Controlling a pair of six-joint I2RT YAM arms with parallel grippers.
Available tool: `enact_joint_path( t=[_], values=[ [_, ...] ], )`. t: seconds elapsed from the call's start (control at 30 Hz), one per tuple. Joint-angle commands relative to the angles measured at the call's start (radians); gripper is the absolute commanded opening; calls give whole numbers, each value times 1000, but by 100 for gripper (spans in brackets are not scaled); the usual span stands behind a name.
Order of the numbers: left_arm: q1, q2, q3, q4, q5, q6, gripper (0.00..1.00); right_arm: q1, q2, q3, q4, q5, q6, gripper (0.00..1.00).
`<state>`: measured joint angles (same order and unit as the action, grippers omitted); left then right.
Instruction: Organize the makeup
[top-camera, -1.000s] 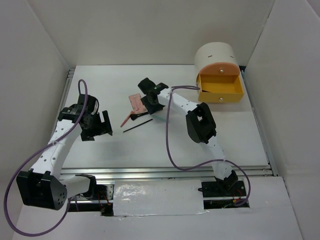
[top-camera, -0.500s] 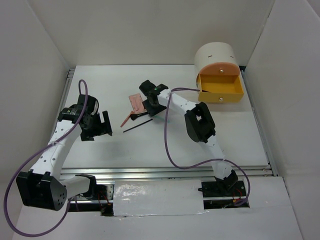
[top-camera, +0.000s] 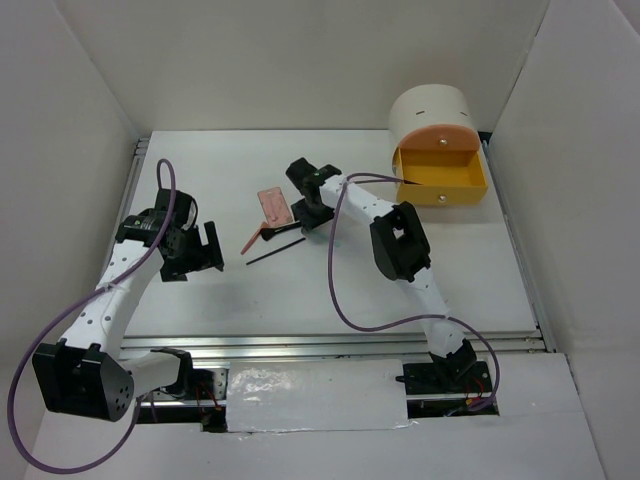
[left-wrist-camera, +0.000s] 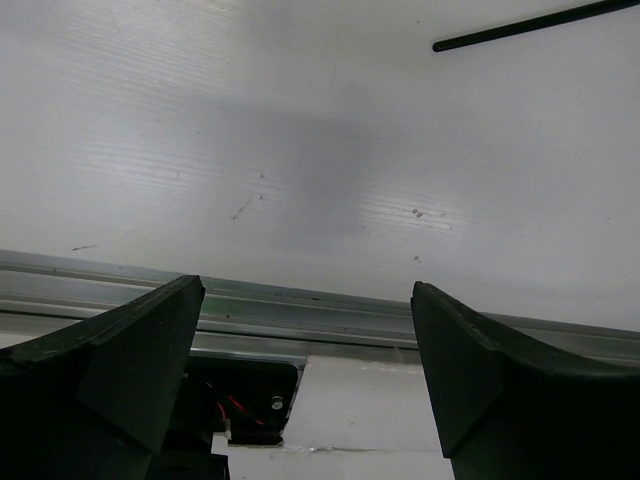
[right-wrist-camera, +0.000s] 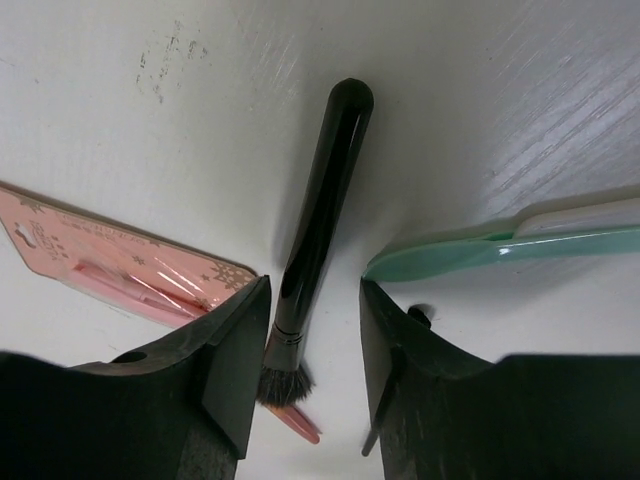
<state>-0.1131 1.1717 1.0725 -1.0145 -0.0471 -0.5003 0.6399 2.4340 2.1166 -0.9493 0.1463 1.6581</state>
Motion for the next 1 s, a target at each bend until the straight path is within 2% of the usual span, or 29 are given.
enact_joint_path(
  t=[0.0, 0.07, 0.23, 0.37, 0.4, 0.47, 0.6, 0.77, 0.9, 0.97],
  values=[
    [-2, -9, -3, 24, -4, 9, 100, -9, 36, 51, -55, -5, 2, 47],
    [0, -3, 0, 28, -5, 9, 99, -16, 43, 59, -57, -13, -6, 40],
    [4, -1, 4, 37, -11, 17, 99, -22, 59, 82, -72, -47, -15, 33],
    [12, -6, 1, 45, -14, 20, 99, -23, 59, 80, -69, -62, -18, 23],
    [13, -7, -2, 47, -13, 22, 99, -22, 56, 75, -63, -63, -18, 19],
    [15, -9, -6, 48, -11, 23, 99, -28, 43, 50, -27, -80, -17, 6],
    [15, -14, -9, 48, -10, 26, 99, -40, 17, 22, 44, -108, -6, 0],
    [16, -9, -6, 50, -5, 28, 100, -66, -32, 11, 199, -142, 3, 0],
    [16, -10, -9, 51, -4, 28, 99, -97, -124, 22, 289, -183, -8, 0],
    [16, -10, -8, 56, -5, 29, 100, -129, -209, -29, 378, -220, -24, 0]
  ],
)
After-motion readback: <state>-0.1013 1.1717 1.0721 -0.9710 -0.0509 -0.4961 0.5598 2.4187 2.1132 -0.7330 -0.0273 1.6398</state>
